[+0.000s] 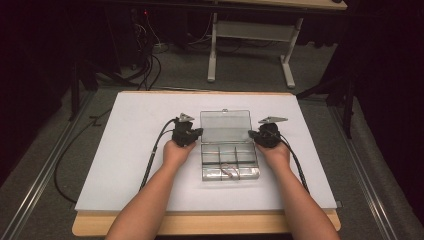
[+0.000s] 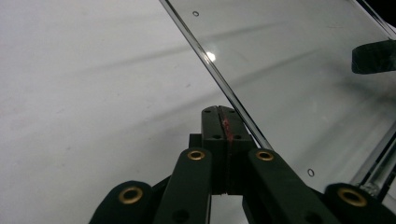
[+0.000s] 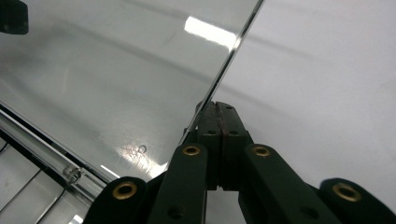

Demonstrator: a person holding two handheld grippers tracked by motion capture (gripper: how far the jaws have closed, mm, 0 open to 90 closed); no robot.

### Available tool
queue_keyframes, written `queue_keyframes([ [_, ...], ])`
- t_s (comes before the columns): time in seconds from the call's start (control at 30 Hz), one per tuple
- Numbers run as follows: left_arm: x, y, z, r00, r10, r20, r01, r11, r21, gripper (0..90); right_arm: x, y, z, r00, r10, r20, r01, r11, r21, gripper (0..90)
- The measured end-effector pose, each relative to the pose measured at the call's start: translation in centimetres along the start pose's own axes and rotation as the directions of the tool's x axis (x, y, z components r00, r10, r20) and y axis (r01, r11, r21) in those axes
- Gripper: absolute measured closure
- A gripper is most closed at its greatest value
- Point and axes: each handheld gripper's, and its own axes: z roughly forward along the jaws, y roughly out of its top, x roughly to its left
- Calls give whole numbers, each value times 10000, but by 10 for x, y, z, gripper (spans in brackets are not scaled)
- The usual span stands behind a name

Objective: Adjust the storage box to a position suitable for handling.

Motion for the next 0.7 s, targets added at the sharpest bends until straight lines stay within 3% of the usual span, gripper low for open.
queue_keyframes([
  [0.7,-5,9,-11,9999,164,-38,-166,9989,-428,900,1,9,-11,9999,-78,120,81,9996,-274,900],
])
